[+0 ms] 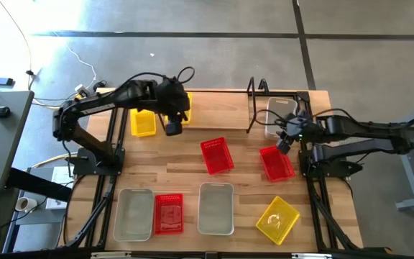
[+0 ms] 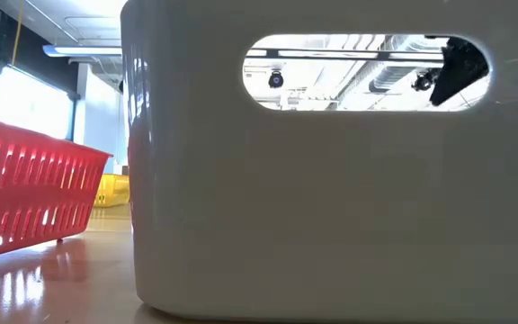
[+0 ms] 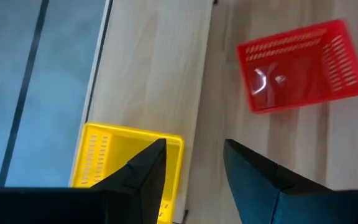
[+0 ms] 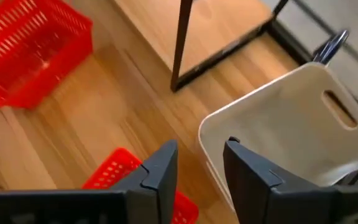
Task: Stack baskets on shelf by color
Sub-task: Put the top right white bin on the shelf
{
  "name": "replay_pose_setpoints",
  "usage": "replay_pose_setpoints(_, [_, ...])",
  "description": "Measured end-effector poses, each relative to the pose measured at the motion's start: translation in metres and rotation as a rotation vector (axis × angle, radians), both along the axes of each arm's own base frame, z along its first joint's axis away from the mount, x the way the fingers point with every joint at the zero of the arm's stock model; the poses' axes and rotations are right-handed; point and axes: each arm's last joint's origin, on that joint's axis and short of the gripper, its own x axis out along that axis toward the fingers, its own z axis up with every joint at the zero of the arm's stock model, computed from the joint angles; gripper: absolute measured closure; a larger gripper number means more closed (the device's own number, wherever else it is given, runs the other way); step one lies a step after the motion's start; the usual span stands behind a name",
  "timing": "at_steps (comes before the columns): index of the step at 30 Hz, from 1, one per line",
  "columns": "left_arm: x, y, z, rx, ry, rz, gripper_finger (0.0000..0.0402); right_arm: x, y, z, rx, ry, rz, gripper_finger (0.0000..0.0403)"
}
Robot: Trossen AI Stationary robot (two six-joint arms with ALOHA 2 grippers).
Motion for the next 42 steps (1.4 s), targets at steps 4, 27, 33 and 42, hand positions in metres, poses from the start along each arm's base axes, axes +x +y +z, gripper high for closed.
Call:
replay_pose_setpoints(4, [-0.009, -0.013, 0.013, 0.016, -0.047, -0.032, 0.0252, 0.012, -0.009, -0.01, 0.06, 0.078, -0.035, 0.0263])
replay_pose_setpoints(27, [-0.017, -0.025, 0.023, 0.033, -0.085, -0.062, 0.0252, 0.038, -0.049, -0.054, 0.284, 0.434, 0.082, 0.0238])
replay_pose_setpoints(33, [-0.017, -0.025, 0.023, 0.032, -0.086, -0.062, 0.0252, 0.048, -0.054, -0.07, 0.305, 0.525, 0.062, 0.0238])
replay_pose_setpoints(42, [-0.017, -0.025, 0.023, 0.031, -0.085, -0.062, 0.0252, 0.058, -0.06, -0.092, 0.299, 0.659, 0.036, 0.0238])
